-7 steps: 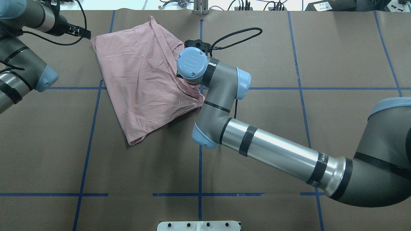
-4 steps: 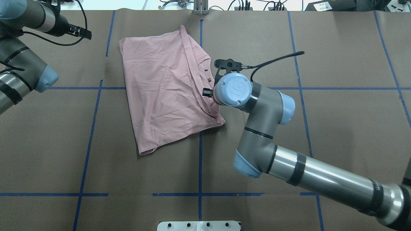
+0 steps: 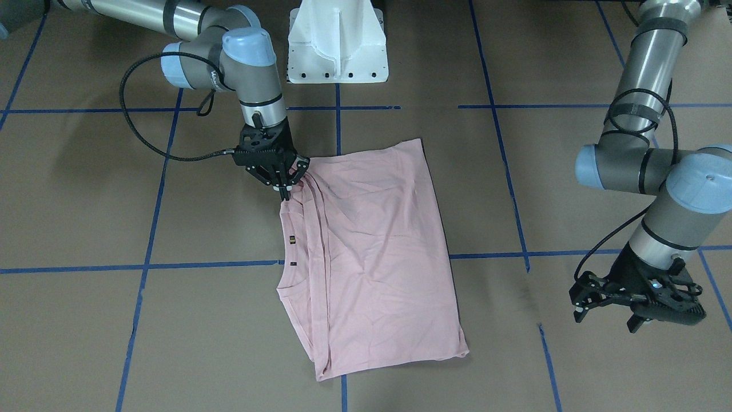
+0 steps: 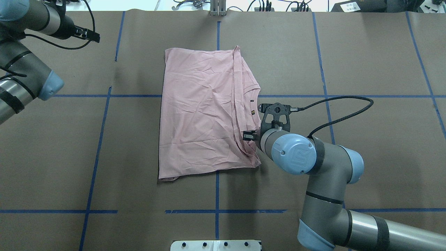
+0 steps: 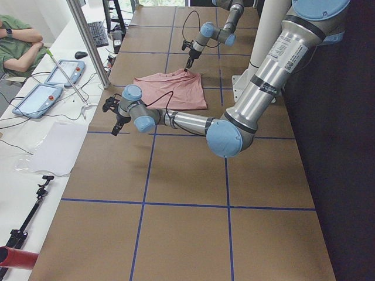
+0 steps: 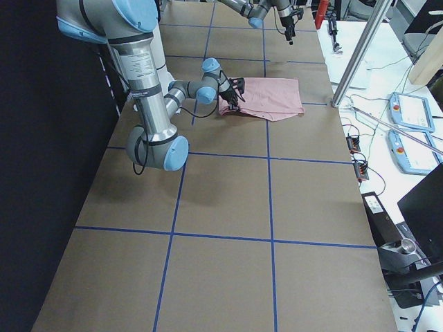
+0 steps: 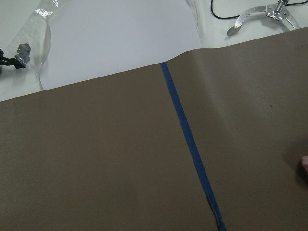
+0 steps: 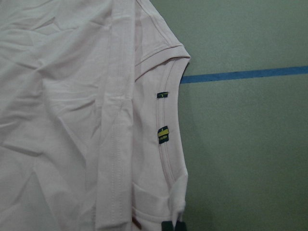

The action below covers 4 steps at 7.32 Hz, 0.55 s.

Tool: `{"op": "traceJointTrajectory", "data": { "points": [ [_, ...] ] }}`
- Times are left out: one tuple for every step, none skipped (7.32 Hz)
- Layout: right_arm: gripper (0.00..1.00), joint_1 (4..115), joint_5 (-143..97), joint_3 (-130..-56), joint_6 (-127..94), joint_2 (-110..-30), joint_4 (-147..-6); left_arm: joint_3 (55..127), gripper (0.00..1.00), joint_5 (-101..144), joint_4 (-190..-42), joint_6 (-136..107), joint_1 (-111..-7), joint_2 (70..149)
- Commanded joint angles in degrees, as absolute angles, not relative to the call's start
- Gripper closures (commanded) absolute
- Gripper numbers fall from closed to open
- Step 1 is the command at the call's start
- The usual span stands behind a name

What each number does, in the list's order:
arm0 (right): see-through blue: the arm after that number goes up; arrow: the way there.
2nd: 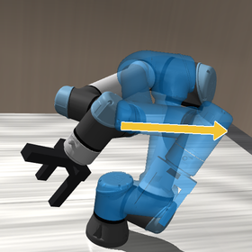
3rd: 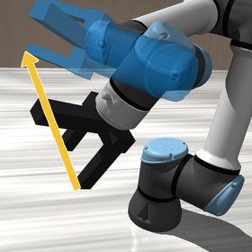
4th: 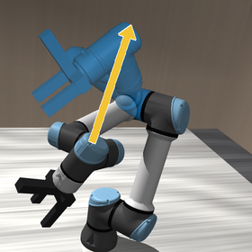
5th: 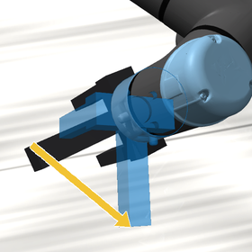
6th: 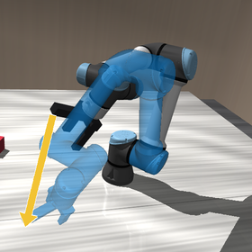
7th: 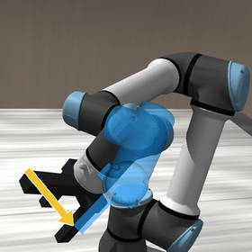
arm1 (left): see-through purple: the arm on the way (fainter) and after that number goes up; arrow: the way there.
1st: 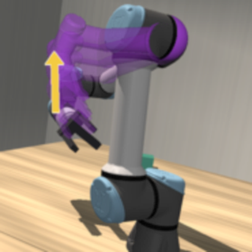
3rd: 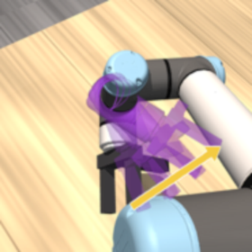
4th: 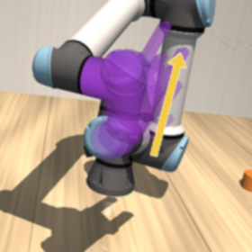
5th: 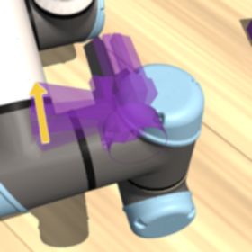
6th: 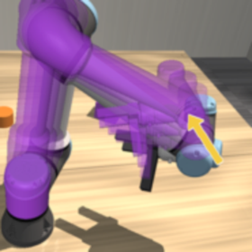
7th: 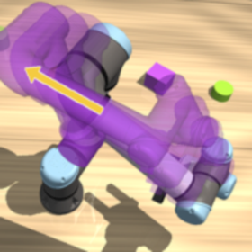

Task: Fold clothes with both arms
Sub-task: 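Drag the shirt collar edge with the right gripper toward the robot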

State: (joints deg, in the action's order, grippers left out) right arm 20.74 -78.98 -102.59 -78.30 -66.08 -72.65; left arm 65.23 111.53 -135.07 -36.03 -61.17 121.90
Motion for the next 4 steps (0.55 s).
{"op": "traceJointTrajectory", "data": {
  "points": [
    [0.92, 19.08, -76.48, -103.45, -78.4, -67.41, -72.69, 65.48, 0.0, 111.53, -135.0, -36.04, -61.17, 121.9],
    [0.01, 17.94, -74.72, -103.45, -78.4, -67.24, -72.77, 65.65, 0.0, 111.62, -134.91, -36.04, -61.17, 121.9],
    [0.0, 17.76, -75.93, -103.36, -77.7, -66.71, -72.86, 65.65, 0.0, 111.53, -134.91, -36.04, -61.17, 121.9],
    [0.0, 18.62, -77.16, -102.92, -73.08, -65.93, -72.86, 65.65, 0.0, 111.53, -134.91, -36.04, -61.17, 121.9]
  ]
}}
